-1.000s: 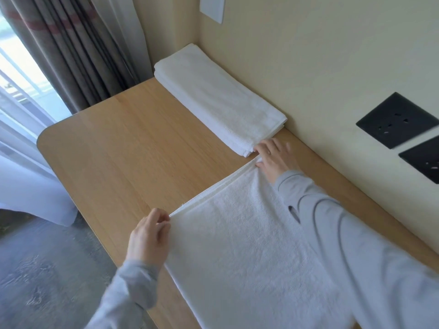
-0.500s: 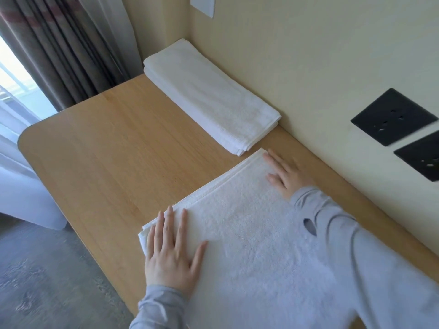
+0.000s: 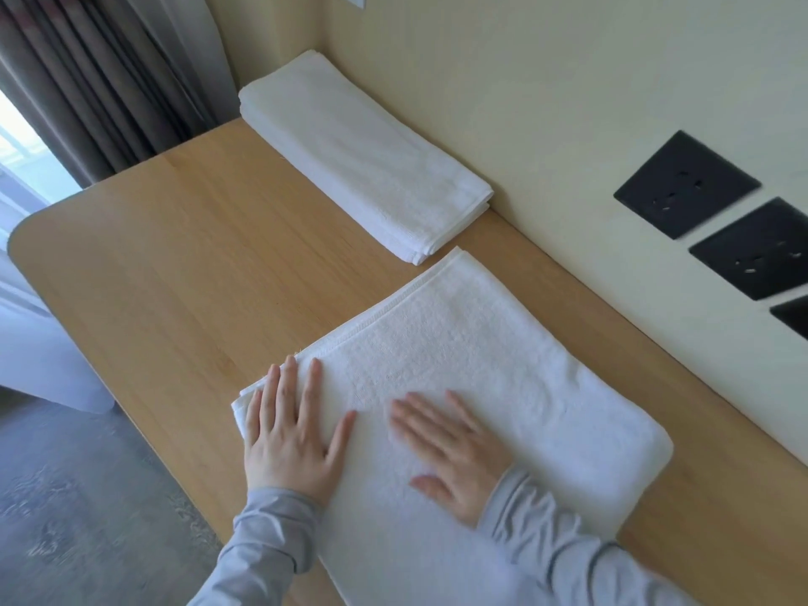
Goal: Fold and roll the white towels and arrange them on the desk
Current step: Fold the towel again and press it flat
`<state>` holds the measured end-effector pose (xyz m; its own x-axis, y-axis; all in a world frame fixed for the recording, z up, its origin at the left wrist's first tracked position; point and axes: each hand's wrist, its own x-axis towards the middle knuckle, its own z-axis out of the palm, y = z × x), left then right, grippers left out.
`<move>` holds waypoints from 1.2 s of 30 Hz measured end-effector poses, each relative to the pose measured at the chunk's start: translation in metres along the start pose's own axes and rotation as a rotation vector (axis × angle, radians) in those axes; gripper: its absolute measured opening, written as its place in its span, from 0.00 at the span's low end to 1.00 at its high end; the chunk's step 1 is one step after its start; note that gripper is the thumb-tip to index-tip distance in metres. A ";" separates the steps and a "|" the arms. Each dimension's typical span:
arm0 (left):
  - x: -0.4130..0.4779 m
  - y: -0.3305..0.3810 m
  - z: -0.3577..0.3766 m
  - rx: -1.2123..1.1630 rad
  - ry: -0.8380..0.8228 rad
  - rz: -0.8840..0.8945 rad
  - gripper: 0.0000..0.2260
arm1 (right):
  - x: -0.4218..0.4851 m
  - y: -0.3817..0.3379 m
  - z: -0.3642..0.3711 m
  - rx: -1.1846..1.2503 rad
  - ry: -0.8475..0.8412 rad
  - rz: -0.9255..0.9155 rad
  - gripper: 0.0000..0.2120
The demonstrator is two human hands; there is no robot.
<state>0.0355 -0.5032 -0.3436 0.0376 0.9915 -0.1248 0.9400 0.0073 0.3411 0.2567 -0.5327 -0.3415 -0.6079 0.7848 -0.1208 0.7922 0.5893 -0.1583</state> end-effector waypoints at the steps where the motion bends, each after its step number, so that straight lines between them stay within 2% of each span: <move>1: 0.000 -0.001 0.001 0.010 0.006 0.002 0.36 | -0.011 0.019 -0.004 -0.029 -0.011 0.077 0.29; 5: -0.001 -0.002 0.005 0.045 0.030 0.013 0.36 | -0.057 0.108 -0.026 -0.094 -0.143 0.501 0.35; 8: -0.002 -0.001 0.005 0.075 0.030 0.017 0.38 | -0.067 0.130 -0.027 -0.080 -0.222 0.627 0.34; 11: -0.014 0.016 0.000 0.075 0.055 -0.005 0.37 | -0.057 0.101 -0.039 -0.100 -0.087 0.585 0.37; 14: -0.056 0.063 0.006 0.012 0.052 0.079 0.33 | -0.057 0.045 -0.034 -0.005 0.041 0.326 0.31; 16: -0.091 0.094 0.022 0.010 -0.008 0.152 0.32 | -0.067 0.012 -0.019 -0.032 0.021 0.162 0.29; 18: -0.116 0.107 0.032 -0.003 -0.074 0.116 0.33 | -0.081 0.000 -0.010 -0.066 -0.056 0.109 0.28; 21: -0.128 0.097 0.041 0.000 -0.086 0.104 0.33 | -0.101 0.028 -0.016 -0.108 -0.134 0.183 0.29; 25: -0.127 0.091 0.044 -0.015 -0.107 0.126 0.32 | -0.128 0.090 -0.026 -0.149 -0.202 0.482 0.33; 27: -0.126 0.092 0.042 -0.039 -0.089 0.128 0.31 | -0.132 0.110 -0.026 -0.011 -0.185 0.587 0.32; 29: -0.124 0.091 0.035 -0.117 -0.044 0.125 0.30 | -0.125 0.121 -0.029 0.209 -0.066 0.691 0.32; 31: -0.115 0.088 0.024 -0.300 0.089 0.013 0.30 | -0.107 0.127 -0.034 0.463 0.095 0.813 0.29; 32: -0.109 0.084 0.016 -0.409 0.155 -0.124 0.28 | -0.095 0.129 -0.036 0.583 0.154 0.863 0.28; 34: -0.092 0.074 -0.002 -0.583 0.269 -0.507 0.26 | -0.068 0.133 -0.042 0.721 0.203 0.942 0.27; 36: -0.074 0.060 -0.018 -0.796 0.295 -0.908 0.28 | -0.044 0.137 -0.048 0.740 0.161 0.991 0.28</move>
<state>0.0829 -0.5739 -0.2969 -0.6931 0.5771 -0.4319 0.1154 0.6803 0.7238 0.3945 -0.4778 -0.3103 0.2886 0.8743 -0.3903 0.6533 -0.4778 -0.5873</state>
